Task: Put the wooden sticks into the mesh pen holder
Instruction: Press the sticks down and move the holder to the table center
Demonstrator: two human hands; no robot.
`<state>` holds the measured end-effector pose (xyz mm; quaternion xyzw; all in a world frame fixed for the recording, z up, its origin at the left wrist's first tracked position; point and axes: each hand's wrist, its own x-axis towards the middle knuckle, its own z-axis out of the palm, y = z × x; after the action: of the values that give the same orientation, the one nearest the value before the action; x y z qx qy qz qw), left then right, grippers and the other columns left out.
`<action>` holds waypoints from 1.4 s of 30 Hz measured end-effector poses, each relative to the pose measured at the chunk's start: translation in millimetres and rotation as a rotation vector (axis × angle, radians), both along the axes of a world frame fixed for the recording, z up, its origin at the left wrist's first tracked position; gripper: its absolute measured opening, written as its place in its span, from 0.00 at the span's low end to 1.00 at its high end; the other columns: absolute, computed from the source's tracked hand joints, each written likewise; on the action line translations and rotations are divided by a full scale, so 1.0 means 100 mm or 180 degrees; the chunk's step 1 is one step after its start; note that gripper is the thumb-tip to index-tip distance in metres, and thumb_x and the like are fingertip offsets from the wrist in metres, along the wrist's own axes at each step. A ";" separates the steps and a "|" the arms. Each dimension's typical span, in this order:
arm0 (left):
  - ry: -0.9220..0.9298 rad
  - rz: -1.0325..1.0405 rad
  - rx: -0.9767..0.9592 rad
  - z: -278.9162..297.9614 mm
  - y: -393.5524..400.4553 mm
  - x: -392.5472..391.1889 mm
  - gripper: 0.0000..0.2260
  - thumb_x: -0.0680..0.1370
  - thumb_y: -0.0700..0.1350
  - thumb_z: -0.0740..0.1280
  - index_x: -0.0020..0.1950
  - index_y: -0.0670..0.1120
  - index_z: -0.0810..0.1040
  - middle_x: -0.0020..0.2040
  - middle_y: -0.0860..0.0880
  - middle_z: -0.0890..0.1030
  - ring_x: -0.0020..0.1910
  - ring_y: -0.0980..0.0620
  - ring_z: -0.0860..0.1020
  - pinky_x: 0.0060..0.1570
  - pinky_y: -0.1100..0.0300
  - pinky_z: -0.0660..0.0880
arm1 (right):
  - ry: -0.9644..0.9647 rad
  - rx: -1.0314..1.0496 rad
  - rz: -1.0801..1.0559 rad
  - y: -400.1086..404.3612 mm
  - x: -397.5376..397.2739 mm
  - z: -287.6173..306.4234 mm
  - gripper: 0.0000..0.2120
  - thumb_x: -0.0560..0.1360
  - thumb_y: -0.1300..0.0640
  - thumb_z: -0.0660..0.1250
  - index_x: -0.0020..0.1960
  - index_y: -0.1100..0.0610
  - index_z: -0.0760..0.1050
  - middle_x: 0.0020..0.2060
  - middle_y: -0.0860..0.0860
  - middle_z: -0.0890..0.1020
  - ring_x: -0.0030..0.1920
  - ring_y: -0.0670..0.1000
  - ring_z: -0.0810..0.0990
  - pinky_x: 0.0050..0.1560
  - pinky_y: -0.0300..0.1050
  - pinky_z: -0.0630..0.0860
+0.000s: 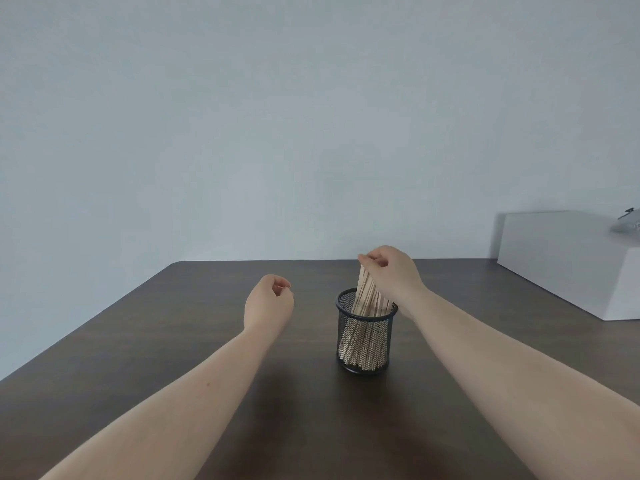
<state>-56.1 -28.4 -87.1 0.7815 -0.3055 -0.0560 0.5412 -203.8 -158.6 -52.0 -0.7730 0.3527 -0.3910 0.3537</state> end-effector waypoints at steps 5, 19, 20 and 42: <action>0.0007 -0.0009 0.0029 -0.02 0.01 0.01 0.09 0.78 0.39 0.56 0.52 0.49 0.73 0.53 0.49 0.82 0.43 0.49 0.75 0.40 0.60 0.70 | 0.0320 -0.0292 0.0309 -0.02 -0.01 0.04 0.12 0.80 0.57 0.62 0.59 0.57 0.80 0.56 0.50 0.82 0.53 0.47 0.77 0.52 0.38 0.70; -0.0036 0.0029 0.0097 -0.06 0.01 0.03 0.08 0.78 0.40 0.57 0.51 0.48 0.74 0.52 0.48 0.82 0.42 0.49 0.75 0.40 0.60 0.70 | 0.1478 -0.1004 0.0526 -0.08 -0.07 -0.01 0.17 0.81 0.48 0.56 0.61 0.55 0.77 0.54 0.52 0.82 0.56 0.53 0.78 0.56 0.47 0.72; -0.0045 0.0032 0.0098 -0.06 0.01 0.04 0.08 0.78 0.40 0.57 0.51 0.48 0.74 0.52 0.48 0.82 0.41 0.49 0.74 0.40 0.60 0.70 | 0.1440 -0.0949 0.0564 -0.07 -0.07 -0.01 0.18 0.81 0.47 0.56 0.64 0.54 0.75 0.58 0.52 0.81 0.60 0.53 0.77 0.59 0.47 0.71; -0.0086 -0.0046 0.0144 -0.05 -0.03 -0.03 0.10 0.75 0.38 0.56 0.49 0.48 0.73 0.53 0.47 0.82 0.43 0.49 0.75 0.43 0.59 0.71 | -0.0257 0.1545 0.1672 0.04 -0.30 -0.67 0.34 0.66 0.71 0.75 0.68 0.57 0.66 0.57 0.52 0.82 0.57 0.49 0.81 0.53 0.40 0.77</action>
<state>-59.0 -31.4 -91.7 0.7920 -0.3171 -0.0564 0.5187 -234.0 -154.5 -119.3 -0.7147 0.2104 -0.2218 0.6291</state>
